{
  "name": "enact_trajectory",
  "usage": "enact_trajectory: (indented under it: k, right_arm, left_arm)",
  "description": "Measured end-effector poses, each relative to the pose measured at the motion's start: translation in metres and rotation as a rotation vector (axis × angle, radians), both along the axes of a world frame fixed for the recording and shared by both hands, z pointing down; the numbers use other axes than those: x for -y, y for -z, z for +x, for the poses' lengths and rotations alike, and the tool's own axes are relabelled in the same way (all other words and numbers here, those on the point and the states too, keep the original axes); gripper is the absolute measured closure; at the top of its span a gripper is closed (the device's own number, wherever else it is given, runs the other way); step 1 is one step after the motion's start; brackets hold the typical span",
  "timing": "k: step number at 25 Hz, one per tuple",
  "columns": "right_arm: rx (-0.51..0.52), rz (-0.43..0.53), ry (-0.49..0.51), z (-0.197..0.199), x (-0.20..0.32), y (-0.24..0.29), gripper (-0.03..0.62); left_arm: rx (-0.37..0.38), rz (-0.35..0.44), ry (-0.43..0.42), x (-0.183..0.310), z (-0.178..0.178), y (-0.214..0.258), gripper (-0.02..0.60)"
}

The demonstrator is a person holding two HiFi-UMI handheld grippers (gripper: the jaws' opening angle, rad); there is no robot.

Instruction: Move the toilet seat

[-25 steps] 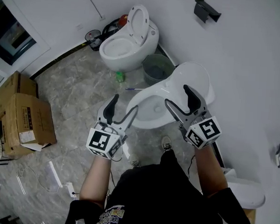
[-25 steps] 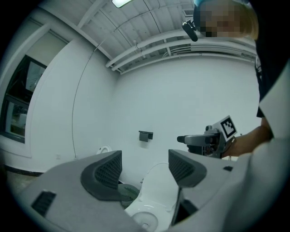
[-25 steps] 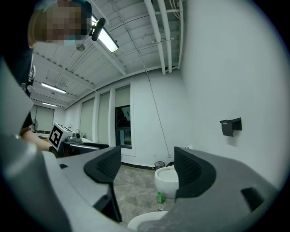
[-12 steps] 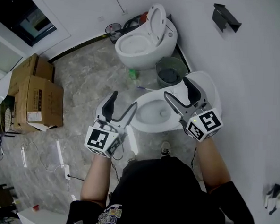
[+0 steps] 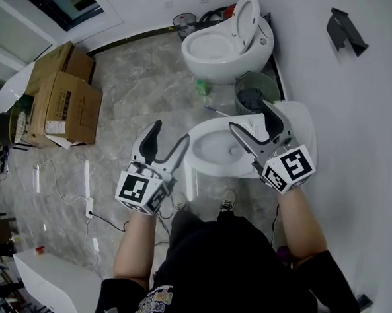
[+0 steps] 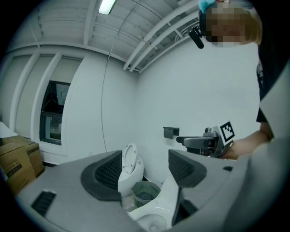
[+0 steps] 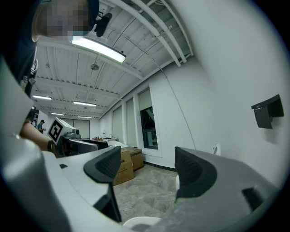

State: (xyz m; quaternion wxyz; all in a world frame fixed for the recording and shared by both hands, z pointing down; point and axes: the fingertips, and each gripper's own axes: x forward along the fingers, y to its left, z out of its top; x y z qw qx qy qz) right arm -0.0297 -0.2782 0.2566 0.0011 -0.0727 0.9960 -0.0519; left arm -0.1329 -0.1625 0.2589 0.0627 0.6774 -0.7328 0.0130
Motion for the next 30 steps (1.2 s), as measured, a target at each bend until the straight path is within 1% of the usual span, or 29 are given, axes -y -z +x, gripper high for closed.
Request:
enact_trajectory:
  k: [4,8,12,16,22,30]
  right_arm:
    - [-0.018,-0.007,0.030,-0.014,0.002,-0.014,0.227]
    - [-0.025,-0.027,0.035,-0.028,-0.004,-0.030,0.226]
    - [-0.043,-0.042,0.032,-0.042,-0.009,-0.047,0.226]
    - [-0.059,-0.057,0.031,-0.058,-0.018,-0.064,0.226]
    - [-0.086,-0.038,0.054,-0.083,-0.032,-0.093,0.216]
    - [-0.135,-0.090,0.035,-0.115,-0.041,-0.151,0.207]
  left_arm:
    - [-0.023,-0.042,0.038,0.000,-0.010,-0.015,0.287]
    - [-0.056,-0.028,0.032,-0.003,-0.025,-0.037,0.287]
    - [-0.099,-0.041,0.029,-0.001,-0.041,-0.063,0.287]
    - [-0.137,-0.080,0.013,-0.002,-0.057,-0.089,0.287]
    - [-0.180,-0.142,-0.017,0.000,-0.076,-0.133,0.287]
    - [-0.239,-0.241,-0.080,0.002,-0.098,-0.205,0.287]
